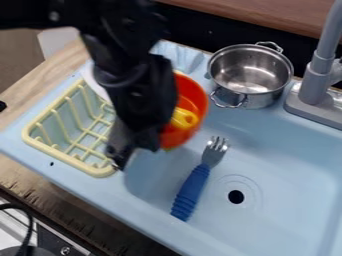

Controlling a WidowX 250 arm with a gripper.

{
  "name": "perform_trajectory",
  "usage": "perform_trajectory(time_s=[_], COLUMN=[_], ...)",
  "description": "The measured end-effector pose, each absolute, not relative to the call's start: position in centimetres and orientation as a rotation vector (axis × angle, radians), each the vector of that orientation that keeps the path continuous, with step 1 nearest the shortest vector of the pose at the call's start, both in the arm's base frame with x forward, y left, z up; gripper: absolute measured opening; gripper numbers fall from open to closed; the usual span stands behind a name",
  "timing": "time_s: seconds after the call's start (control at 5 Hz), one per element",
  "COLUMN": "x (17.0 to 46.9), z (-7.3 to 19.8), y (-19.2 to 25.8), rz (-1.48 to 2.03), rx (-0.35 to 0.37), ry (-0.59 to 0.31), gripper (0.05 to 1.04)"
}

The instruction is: Put the knife in the orange pot

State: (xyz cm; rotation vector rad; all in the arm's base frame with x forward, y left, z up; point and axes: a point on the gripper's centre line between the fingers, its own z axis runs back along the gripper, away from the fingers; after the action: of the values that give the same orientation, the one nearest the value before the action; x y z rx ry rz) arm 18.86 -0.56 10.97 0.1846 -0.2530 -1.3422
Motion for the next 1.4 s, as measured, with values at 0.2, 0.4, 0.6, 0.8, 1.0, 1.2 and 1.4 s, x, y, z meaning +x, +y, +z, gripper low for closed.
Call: perform_trajectory(time_s=[0.2, 0.4, 0.6, 0.8, 1.0, 1.2, 1.4], x=[18.9, 19.4, 20.0, 19.9, 20.0, 20.3, 20.5], z=[10.8, 10.2, 10.3, 10.5, 10.4, 10.2, 9.4], y=[1.3, 3.0, 4.6, 6.9, 9.2, 10.8, 10.6], rz=[-1.451, -1.558, -1.583, -1.616, -1.649, -1.681, -1.702], rx=[0.185, 0.176, 0.195, 0.188, 0.154, 0.122, 0.141], ry=[-0.249, -0.155, -0.104, -0.087, -0.088, -0.077, -0.084], gripper=[0.055, 0.055, 0.055, 0.055, 0.055, 0.055, 0.055])
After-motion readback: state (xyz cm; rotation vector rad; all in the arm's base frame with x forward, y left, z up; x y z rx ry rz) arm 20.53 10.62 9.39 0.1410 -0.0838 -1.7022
